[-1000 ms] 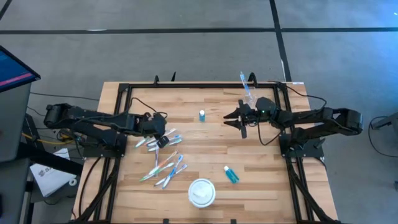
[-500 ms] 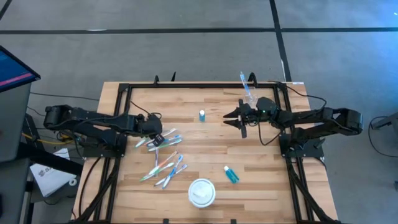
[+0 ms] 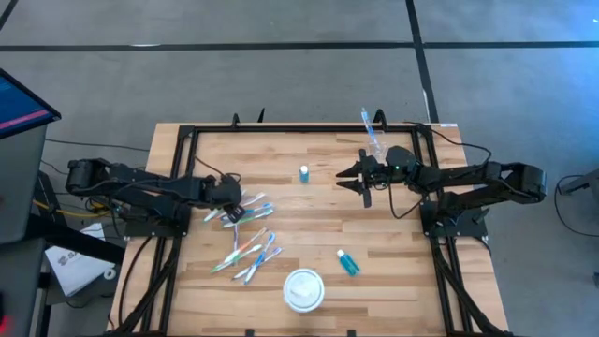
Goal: Pick & Place toothbrushing station
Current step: Put the green toothbrush into the transparent organizer
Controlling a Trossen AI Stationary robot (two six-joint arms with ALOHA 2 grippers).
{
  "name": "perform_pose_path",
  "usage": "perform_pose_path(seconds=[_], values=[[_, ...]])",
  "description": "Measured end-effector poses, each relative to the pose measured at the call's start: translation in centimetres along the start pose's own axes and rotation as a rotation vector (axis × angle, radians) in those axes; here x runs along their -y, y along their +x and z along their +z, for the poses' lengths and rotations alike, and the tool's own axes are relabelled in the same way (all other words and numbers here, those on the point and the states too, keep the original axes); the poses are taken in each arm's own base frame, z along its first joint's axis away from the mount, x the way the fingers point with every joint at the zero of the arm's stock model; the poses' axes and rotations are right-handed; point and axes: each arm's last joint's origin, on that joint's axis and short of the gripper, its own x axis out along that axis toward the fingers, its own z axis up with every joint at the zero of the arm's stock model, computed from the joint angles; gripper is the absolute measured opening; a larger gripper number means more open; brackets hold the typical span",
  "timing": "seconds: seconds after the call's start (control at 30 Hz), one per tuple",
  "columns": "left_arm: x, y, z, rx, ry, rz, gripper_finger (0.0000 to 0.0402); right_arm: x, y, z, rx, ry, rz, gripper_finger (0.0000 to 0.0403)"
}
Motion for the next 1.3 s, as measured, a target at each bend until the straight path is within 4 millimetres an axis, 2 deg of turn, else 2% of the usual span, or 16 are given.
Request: perform_pose_path(seconds=[0.2,0.4,0.53,0.73,1.3], values=[[-0.13,0.35,-0.41,0.006,-0.002,-0.001,0.0121,0.00,0.00,0.02,0.002,-0.001,0.000,0.0120],[-0.08,0.35,-0.31,0.018,-0.007,-0.004,0.0106,0.00,0.00,0.03,0.003,-0.001,0.000,0.0120],[-0.05,0.35,-0.28,0.021,-0.008,-0.007,0.0077,0.00,0.00,0.03,0.004,-0.001,0.000,0.0120],[-0.04,0.35,-0.27,0.021,-0.009,-0.009,0.0007,0.00,0.00,0.04,0.004,-0.002,0.000,0.0120],[0.10,0.05,0.10,0.060,-0.029,-0.043,0.0000,0.00,0.00,0.04,0.004,-0.002,0.000,0.0120]])
